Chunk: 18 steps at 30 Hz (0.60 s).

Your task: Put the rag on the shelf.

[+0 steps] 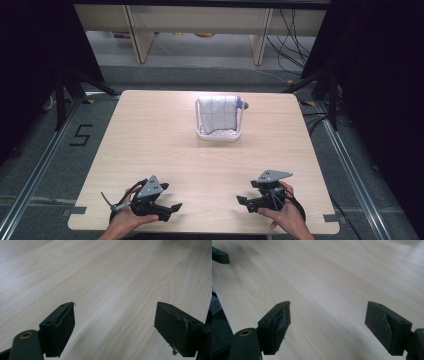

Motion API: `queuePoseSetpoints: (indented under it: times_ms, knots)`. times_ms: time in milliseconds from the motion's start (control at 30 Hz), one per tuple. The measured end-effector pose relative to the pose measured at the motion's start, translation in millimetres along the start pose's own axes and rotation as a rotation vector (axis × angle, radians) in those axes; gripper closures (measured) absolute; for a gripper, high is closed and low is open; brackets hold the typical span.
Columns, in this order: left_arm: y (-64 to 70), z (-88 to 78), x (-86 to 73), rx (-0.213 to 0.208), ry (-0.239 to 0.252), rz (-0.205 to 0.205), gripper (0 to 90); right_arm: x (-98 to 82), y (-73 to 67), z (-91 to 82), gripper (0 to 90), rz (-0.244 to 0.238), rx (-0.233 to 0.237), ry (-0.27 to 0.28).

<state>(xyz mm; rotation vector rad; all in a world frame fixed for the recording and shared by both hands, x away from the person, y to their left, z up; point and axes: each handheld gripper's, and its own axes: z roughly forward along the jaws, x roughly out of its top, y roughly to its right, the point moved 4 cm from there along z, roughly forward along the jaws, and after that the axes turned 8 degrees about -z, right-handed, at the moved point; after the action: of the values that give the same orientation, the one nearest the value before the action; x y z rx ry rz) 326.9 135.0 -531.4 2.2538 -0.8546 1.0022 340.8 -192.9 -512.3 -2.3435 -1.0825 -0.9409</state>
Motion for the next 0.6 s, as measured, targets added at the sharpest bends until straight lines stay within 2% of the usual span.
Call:
queuePoseSetpoints:
  times_ms: [33, 167, 200, 333, 400, 433, 467, 600]
  knots:
    - [1.7, 0.2, -0.9, -0.001, 0.003, -0.010, 16.4, -1.7, -1.2, -0.2, 21.3, 0.003, -0.007, 0.001]
    - [2.5, -3.0, -4.1, 0.012, -0.032, 0.036, 16.5, -9.6, -6.4, -0.7, 20.8, 0.013, -0.002, -0.010]
    - [3.9, -2.5, -4.9, 0.007, -0.020, 0.024, 16.4, -10.9, -7.6, -2.0, 20.6, 0.014, -0.002, -0.021]
    - [5.7, -3.7, -6.7, 0.003, -0.036, 0.036, 16.5, -14.9, -11.9, -3.1, 19.8, 0.000, 0.001, -0.026]
    - [4.9, -3.2, -7.5, 0.007, -0.049, 0.038, 16.6, -16.0, -15.8, -3.4, 19.8, 0.028, 0.006, -0.040]
    - [6.5, -1.9, -7.7, 0.000, -0.036, 0.021, 16.6, -16.2, -14.0, -3.0, 19.8, 0.007, 0.001, -0.036]
    - [5.5, -2.7, -8.1, 0.005, -0.047, 0.035, 16.6, -16.4, -14.3, -3.0, 19.8, 0.013, 0.004, -0.040]
    - [6.4, -1.8, -7.4, 0.007, -0.027, 0.008, 16.8, -16.6, -12.9, -2.8, 19.7, 0.004, 0.001, -0.031]
